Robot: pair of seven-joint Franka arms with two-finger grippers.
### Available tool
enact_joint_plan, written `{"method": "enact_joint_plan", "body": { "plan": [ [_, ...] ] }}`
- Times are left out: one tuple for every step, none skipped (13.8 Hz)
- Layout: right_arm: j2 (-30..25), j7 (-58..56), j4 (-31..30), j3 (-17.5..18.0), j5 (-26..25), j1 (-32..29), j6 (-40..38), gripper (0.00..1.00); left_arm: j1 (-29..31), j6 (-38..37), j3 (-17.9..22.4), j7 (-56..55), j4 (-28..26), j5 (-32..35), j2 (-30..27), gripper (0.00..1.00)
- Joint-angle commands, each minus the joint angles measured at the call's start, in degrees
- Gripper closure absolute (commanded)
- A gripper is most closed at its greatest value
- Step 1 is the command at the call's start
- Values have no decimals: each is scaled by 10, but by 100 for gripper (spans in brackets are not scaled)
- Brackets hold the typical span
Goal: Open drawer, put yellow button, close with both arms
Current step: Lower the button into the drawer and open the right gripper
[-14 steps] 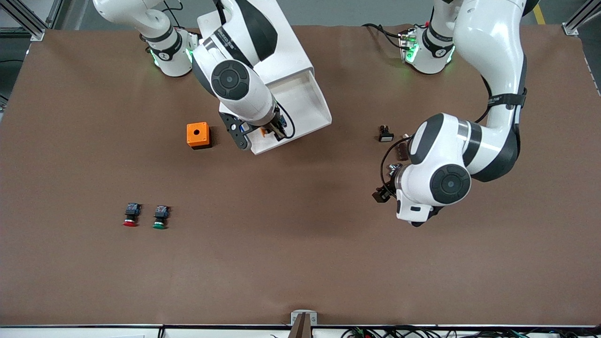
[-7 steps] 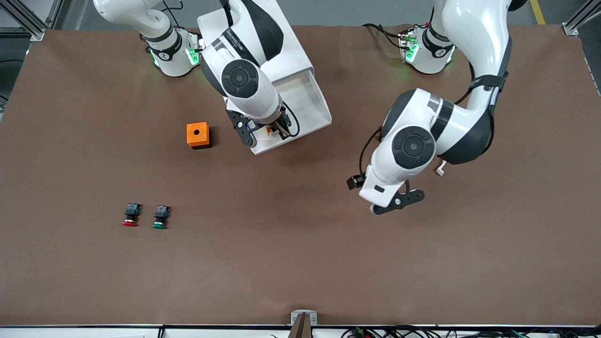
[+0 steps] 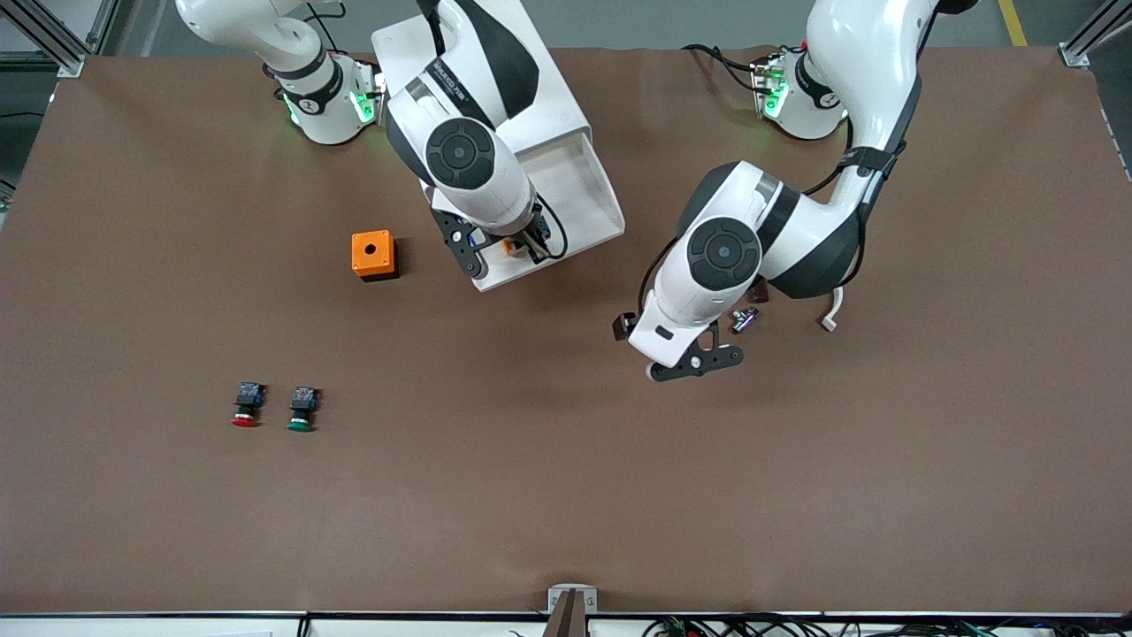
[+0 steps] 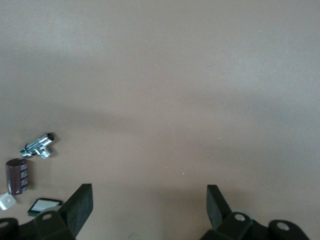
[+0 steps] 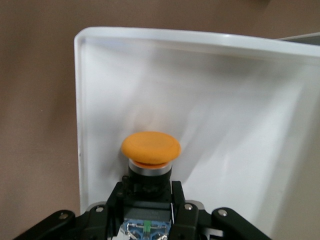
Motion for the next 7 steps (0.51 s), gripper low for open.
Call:
{"method": "enact_joint_plan", "body": {
  "plan": [
    [-2,6,-3,-8,11,10,3,51,-6,18,-1,-27,-24,7,-20,0],
    [-2,6,-3,-7,11,10,2,19,-4,13,-1,-29,-26,9,-20,0],
    [-2,6,-3,-7,11,10,0,0,-1,8,-1,-29,-27,9,-21,0],
    [-2,6,-1,-7,11,9,-3,0,1,5,-1,-29,-27,10,-20,0],
    [-6,2,2,-8,11,8,-14,0,2,6,-1,-29,-25,11,-20,0],
    [-11,1,9,-8,11,5,-34,0,2,8,-1,-28,-25,12,-20,0],
    [-17,-2,27,-11,11,1,-68,0,1,8,-1,-29,-25,12,-18,0]
  ]
}}
